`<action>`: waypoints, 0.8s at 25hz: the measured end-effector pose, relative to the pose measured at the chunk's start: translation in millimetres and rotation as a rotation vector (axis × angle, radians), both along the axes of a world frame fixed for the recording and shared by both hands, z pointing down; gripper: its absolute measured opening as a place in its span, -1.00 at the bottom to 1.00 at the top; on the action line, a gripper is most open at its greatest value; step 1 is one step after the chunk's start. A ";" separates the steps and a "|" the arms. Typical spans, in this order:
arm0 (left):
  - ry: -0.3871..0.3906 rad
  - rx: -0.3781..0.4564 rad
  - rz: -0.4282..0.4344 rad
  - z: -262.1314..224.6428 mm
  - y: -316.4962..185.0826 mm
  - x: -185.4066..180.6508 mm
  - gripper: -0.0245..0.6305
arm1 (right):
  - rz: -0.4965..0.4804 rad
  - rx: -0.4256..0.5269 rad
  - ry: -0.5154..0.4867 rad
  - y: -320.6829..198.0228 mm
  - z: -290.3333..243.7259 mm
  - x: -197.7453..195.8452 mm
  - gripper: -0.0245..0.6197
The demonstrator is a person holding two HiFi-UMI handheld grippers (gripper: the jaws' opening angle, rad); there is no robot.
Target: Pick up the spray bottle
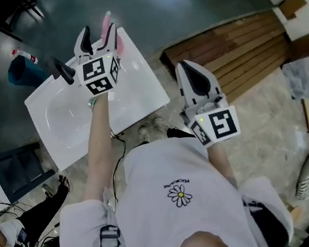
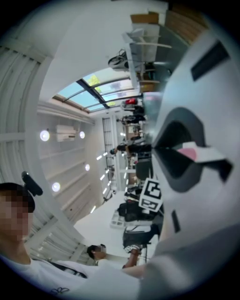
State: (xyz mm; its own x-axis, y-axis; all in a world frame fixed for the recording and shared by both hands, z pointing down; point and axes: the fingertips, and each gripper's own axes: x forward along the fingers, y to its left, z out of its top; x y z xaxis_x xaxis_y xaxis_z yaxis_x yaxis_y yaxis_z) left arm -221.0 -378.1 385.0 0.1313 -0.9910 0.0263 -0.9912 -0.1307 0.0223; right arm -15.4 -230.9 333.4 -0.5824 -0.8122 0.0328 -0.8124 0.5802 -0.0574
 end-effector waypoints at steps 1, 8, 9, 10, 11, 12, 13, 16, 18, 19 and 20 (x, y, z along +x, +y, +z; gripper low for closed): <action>-0.030 -0.019 0.003 7.5 -6.2 0.5 0.01 | 0.009 -0.001 0.005 -0.5 0.5 2.2 -0.83; -0.006 -0.111 0.017 48.9 -30.6 -1.5 0.01 | 0.058 -0.013 0.035 0.4 5.0 12.7 -0.83; -0.001 -0.118 0.020 52.4 -33.3 -1.9 0.01 | 0.064 -0.015 0.037 0.5 5.6 13.9 -0.83; 0.001 -0.125 0.023 55.9 -35.8 -1.8 0.01 | 0.070 -0.017 0.039 0.7 6.2 15.2 -0.83; 0.004 -0.134 0.026 59.2 -37.9 -1.3 0.01 | 0.074 -0.018 0.042 1.1 6.6 16.6 -0.83; 0.007 -0.142 0.028 62.3 -39.8 -0.8 0.01 | 0.078 -0.018 0.046 1.3 6.7 18.1 -0.83; 0.011 -0.149 0.028 65.0 -41.5 -0.7 0.01 | 0.082 -0.019 0.048 1.4 6.6 19.5 -0.83; 0.021 -0.174 0.028 73.7 -46.2 -1.1 0.00 | 0.092 -0.019 0.051 1.2 5.7 22.1 -0.83; 0.023 -0.190 0.034 79.3 -48.8 -0.1 0.00 | 0.098 -0.020 0.055 1.4 5.6 23.5 -0.83; 0.022 -0.197 0.037 81.9 -49.8 0.8 0.00 | 0.101 -0.020 0.058 1.6 5.8 24.1 -0.83; 0.021 -0.204 0.040 84.7 -50.7 1.7 0.00 | 0.104 -0.021 0.061 1.8 6.2 24.8 -0.83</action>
State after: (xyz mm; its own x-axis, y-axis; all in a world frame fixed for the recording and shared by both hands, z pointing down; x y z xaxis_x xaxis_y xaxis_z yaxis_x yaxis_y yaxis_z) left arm -219.3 -428.8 469.8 0.1735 -0.9593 0.2226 -0.9842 -0.1610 0.0734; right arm 9.4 -229.1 339.6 -0.4915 -0.8669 0.0832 -0.8705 0.4918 -0.0175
